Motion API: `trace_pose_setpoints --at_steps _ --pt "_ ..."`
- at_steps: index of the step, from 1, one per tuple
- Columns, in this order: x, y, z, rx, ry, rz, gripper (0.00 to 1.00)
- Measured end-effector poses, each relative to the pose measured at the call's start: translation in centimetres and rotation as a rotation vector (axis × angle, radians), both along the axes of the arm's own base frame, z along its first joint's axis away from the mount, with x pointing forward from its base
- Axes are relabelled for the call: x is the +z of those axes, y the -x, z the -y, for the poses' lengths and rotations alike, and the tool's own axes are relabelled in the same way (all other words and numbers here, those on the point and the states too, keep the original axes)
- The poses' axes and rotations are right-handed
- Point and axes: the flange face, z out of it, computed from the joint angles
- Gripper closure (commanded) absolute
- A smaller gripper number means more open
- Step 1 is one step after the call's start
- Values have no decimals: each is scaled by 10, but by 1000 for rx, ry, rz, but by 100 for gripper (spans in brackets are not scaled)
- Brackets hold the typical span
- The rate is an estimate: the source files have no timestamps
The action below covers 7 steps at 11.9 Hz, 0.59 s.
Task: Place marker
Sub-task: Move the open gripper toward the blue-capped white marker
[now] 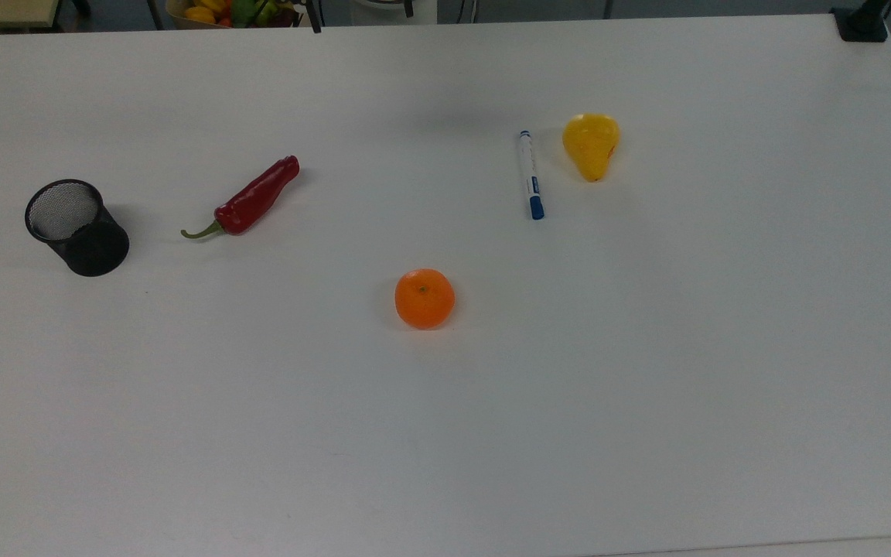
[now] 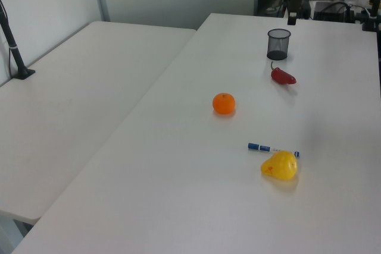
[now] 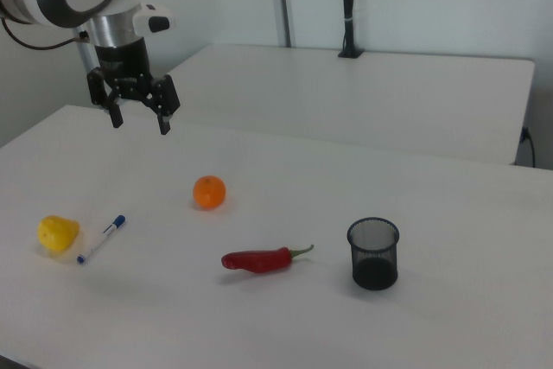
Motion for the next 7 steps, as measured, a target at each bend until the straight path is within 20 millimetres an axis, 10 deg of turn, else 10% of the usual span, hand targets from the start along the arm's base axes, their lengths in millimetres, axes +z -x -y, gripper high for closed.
trace_pose_setpoints --at_steps 7 --pt "-68 8 -57 71 22 -51 0"
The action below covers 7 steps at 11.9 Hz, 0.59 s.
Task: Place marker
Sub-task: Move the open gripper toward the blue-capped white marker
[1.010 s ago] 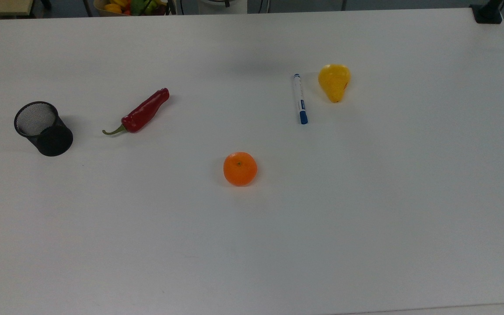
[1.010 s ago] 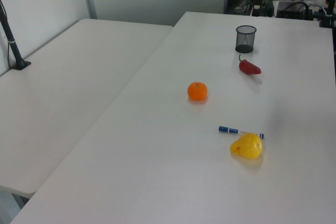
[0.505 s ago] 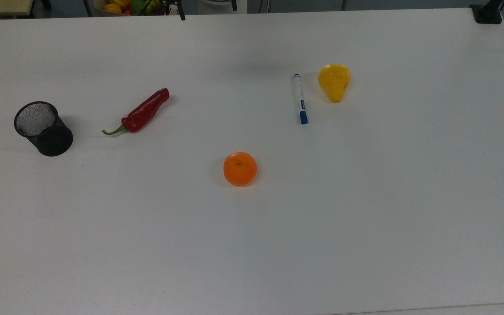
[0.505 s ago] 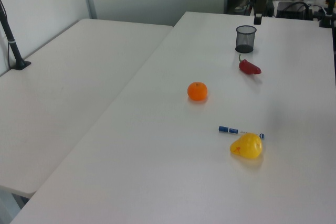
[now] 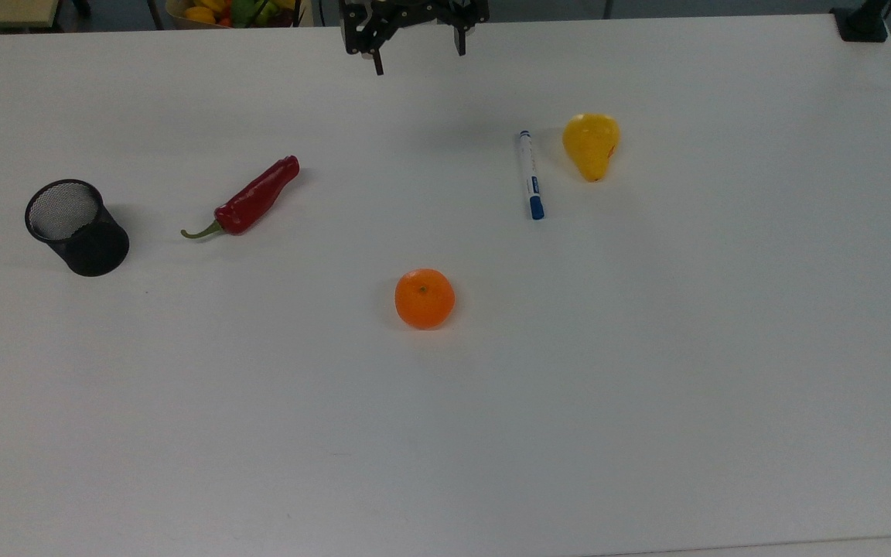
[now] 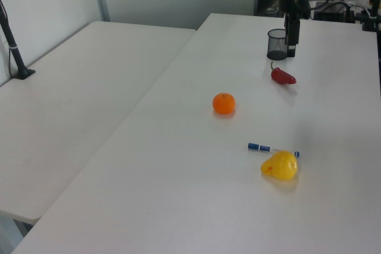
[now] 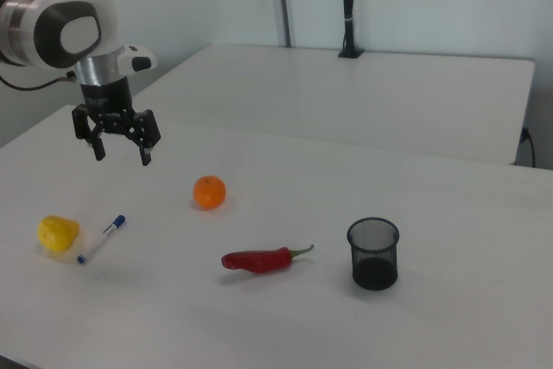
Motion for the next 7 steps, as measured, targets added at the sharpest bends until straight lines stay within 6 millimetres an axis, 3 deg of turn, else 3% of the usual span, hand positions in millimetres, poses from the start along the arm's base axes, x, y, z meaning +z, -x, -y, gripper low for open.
trace_pose_setpoints --at_steps 3,7 --pt "-33 1 -38 -66 24 -37 0" --pt "-94 5 -95 -85 47 19 3"
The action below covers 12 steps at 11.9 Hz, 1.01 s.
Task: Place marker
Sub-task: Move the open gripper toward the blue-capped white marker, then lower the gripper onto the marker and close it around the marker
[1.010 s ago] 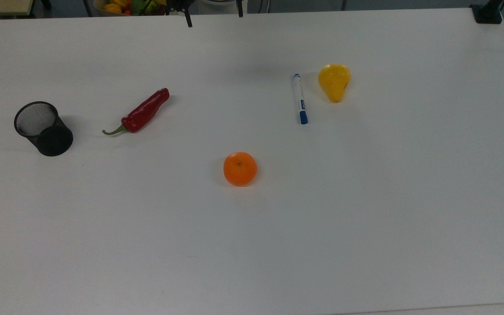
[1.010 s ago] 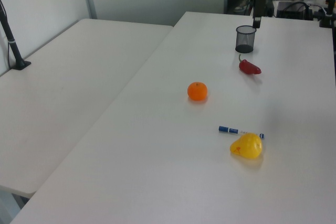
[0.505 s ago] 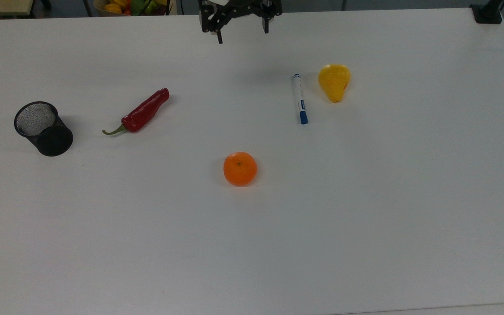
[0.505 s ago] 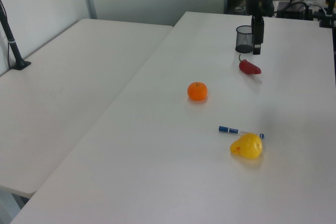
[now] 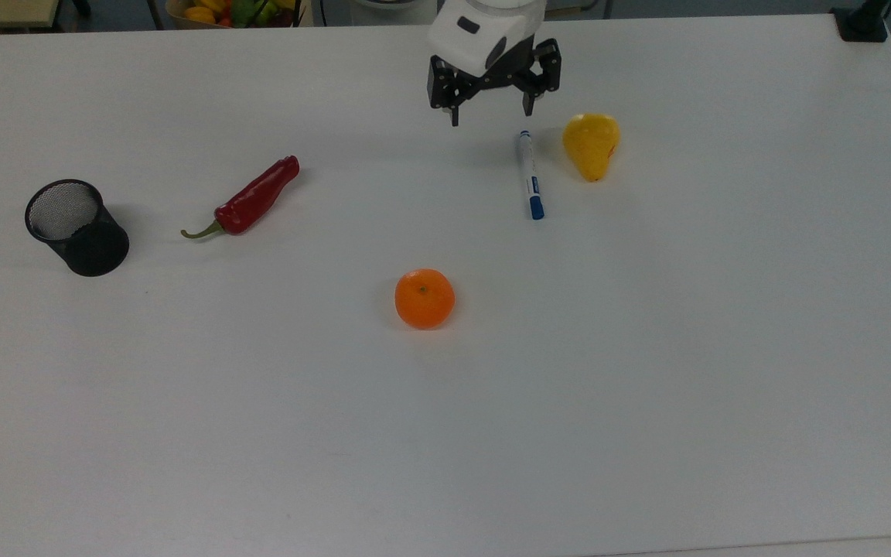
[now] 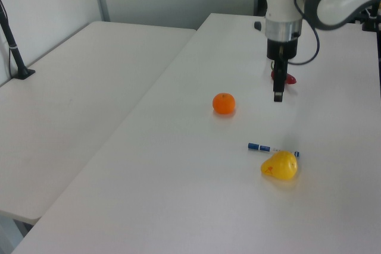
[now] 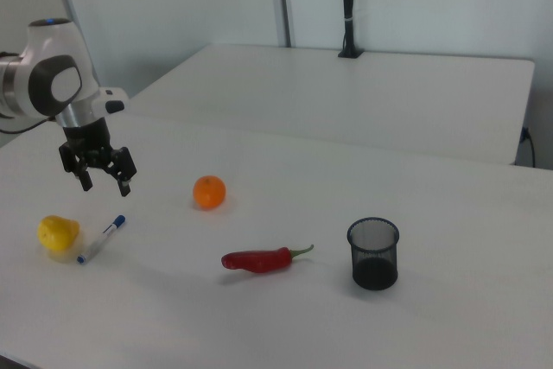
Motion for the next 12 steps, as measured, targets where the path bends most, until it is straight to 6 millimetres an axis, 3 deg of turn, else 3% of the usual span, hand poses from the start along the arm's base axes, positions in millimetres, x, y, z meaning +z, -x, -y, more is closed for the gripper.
trace_pose_setpoints --at_steps 3,6,10,12 --pt "-48 1 -30 -13 28 10 4" --pt "-79 -3 -49 -34 49 45 8" --pt "-98 6 -75 -40 45 56 33" --pt "-106 8 -79 -33 45 56 40"
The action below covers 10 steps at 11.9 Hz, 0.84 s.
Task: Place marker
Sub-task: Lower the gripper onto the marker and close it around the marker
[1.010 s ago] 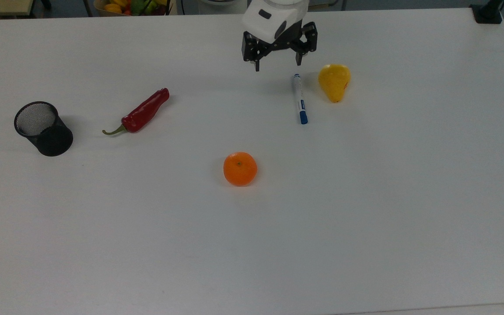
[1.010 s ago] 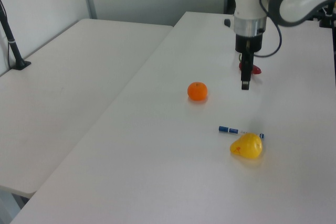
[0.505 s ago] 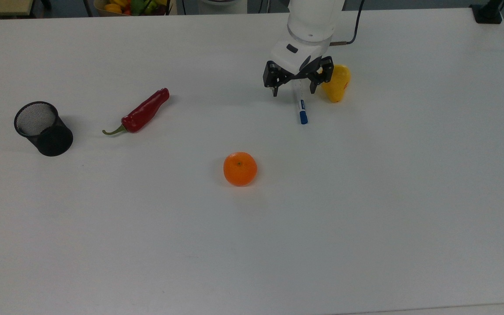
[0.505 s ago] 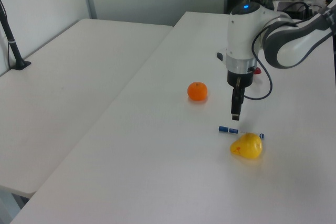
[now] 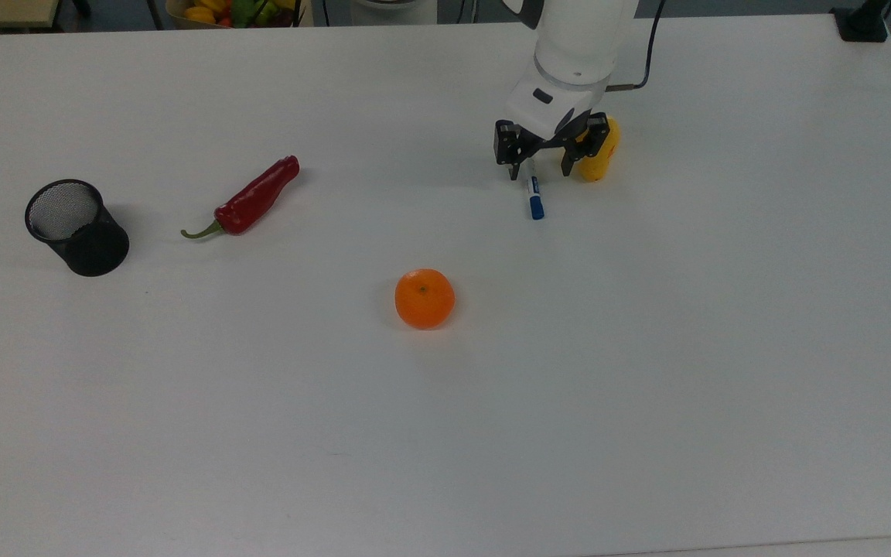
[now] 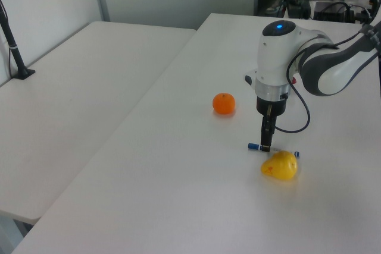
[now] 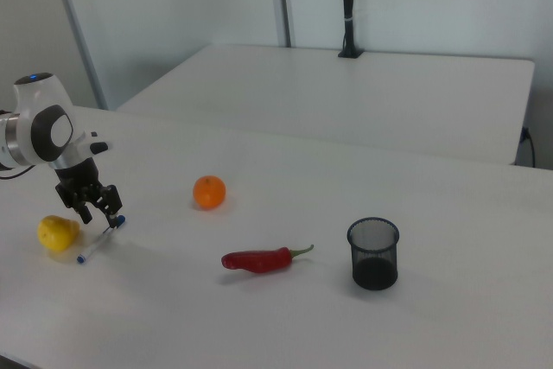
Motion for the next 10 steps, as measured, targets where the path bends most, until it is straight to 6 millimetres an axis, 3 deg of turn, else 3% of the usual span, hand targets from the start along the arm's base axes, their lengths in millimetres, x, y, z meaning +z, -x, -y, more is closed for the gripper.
trace_pose_setpoints --at_steps 7,8,10 --pt "-16 2 3 12 29 -9 49" --pt "-21 3 4 12 33 -17 53" --pt "-27 4 4 12 37 -27 86"
